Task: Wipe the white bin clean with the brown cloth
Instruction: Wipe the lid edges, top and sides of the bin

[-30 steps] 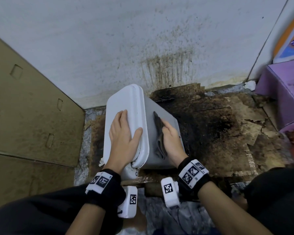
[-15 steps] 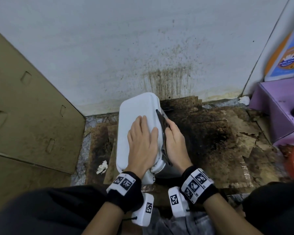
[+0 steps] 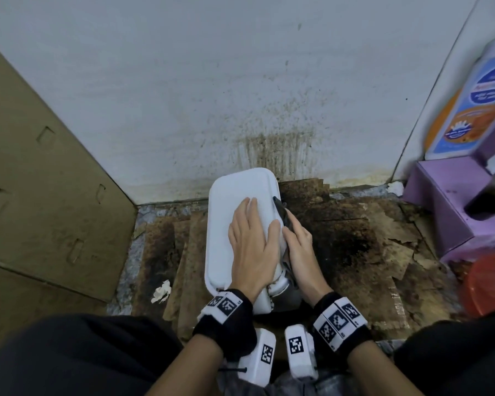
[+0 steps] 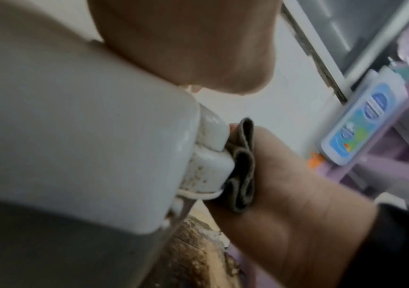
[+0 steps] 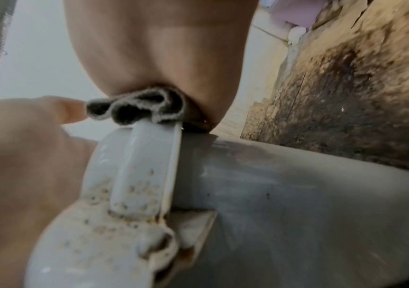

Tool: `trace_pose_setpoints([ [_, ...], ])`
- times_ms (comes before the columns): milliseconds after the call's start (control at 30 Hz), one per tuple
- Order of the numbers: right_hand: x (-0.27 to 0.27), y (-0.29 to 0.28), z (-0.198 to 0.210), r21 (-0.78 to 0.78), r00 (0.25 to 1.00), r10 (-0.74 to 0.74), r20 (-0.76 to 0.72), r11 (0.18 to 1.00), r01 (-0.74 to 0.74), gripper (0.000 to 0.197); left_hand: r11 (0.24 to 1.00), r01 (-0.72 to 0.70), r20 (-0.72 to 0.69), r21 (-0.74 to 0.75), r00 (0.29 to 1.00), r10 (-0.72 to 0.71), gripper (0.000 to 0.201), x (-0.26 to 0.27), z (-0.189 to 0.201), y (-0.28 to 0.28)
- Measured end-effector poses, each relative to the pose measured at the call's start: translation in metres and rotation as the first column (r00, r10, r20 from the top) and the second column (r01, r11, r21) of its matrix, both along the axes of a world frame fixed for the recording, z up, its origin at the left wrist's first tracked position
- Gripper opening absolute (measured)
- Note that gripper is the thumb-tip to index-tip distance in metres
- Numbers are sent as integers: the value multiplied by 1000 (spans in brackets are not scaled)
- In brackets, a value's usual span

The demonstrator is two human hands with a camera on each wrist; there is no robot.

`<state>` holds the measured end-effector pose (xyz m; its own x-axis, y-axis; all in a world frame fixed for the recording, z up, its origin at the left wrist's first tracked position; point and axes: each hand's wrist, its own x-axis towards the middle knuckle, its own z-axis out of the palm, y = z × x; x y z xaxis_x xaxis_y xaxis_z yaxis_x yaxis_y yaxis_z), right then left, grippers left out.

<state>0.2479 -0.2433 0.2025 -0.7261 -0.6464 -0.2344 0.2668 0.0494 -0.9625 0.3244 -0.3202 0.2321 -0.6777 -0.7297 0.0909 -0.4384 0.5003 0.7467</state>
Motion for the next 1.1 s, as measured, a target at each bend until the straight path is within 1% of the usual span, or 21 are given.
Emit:
trace_pose_setpoints([
  [67, -5, 7, 1, -6, 1000, -16, 4, 1000, 16, 30, 973, -11, -241, 232, 968, 68, 62, -1, 3, 3],
  [100, -8, 12, 2, -2, 1000, -30, 6, 1000, 30, 31, 931, -8, -346, 366, 927, 144, 53, 0, 6, 3],
  [133, -11, 16, 2, 9, 999, -41, 2, 999, 41, 33, 875, -10, -412, 483, 880, 238, 45, 1, 10, 3],
  [167, -13, 20, 3, 23, 999, -48, -5, 999, 48, 33, 825, -26, -436, 565, 839, 325, 42, 4, 13, -1],
  [200, -17, 24, 3, 29, 998, -59, -5, 998, 59, 34, 793, -48, -437, 608, 813, 384, 40, 7, 14, -6],
  [233, -20, 28, 2, 30, 997, -76, 3, 997, 76, 36, 789, -83, -422, 608, 808, 411, 38, 12, 12, -13],
  [267, -23, 32, 2, 25, 996, -89, 11, 996, 89, 39, 824, -127, -394, 552, 831, 392, 38, 17, 9, -22],
  [300, -26, 35, 2, 28, 994, -106, 7, 994, 106, 40, 883, -164, -342, 441, 879, 334, 40, 24, 4, -31],
  [333, -29, 38, 2, 40, 993, -122, -6, 992, 122, 40, 932, -182, -258, 314, 928, 268, 42, 31, 1, -39],
  [367, -30, 40, 1, 58, 991, -134, -11, 989, 134, 39, 958, -196, -153, 208, 961, 230, 46, 37, -5, -45],
  [400, -31, 41, 1, 71, 989, -147, -17, 986, 148, 40, 966, -205, -59, 157, 975, 216, 49, 42, -7, -48],
  [467, -30, 44, -1, 86, 983, -172, -62, 980, 177, 42, 962, -184, 39, 203, 983, 180, 53, 47, -12, -45],
  [500, -28, 44, -1, 96, 979, -182, -97, 977, 191, 42, 959, -158, 54, 236, 987, 149, 56, 47, -18, -42],
  [567, -24, 43, 2, 116, 960, -193, -203, 969, 219, 40, 963, -113, 90, 245, 992, 93, 67, 43, -26, -34],
  [633, -20, 44, 5, 116, 925, -190, -328, 964, 239, 39, 962, -108, 92, 250, 992, 87, 76, 39, -33, -30],
  [733, -15, 44, 10, 142, 839, -108, -533, 966, 215, 39, 959, -114, 70, 258, 993, 99, 71, 37, -33, -31],
  [800, -10, 42, 10, 204, 748, 25, -663, 967, 149, 42, 962, -117, 78, 246, 992, 101, 71, 36, -31, -33],
  [867, -10, 39, 9, 295, 640, 175, -749, 952, 86, 46, 962, -128, 82, 240, 990, 111, 75, 36, -31, -33],
  [933, -13, 37, 10, 401, 538, 314, -782, 915, 49, 51, 960, -130, 76, 248, 990, 115, 74, 35, -31, -33],
  [1000, -19, 35, 15, 489, 464, 434, -772, 872, -3, 54, 960, -127, 65, 250, 991, 114, 64, 35, -32, -33],
  [1100, -29, 27, 20, 586, 328, 565, -757, 809, -40, 55, 955, -129, 66, 267, 991, 116, 61, 34, -36, -34],
])
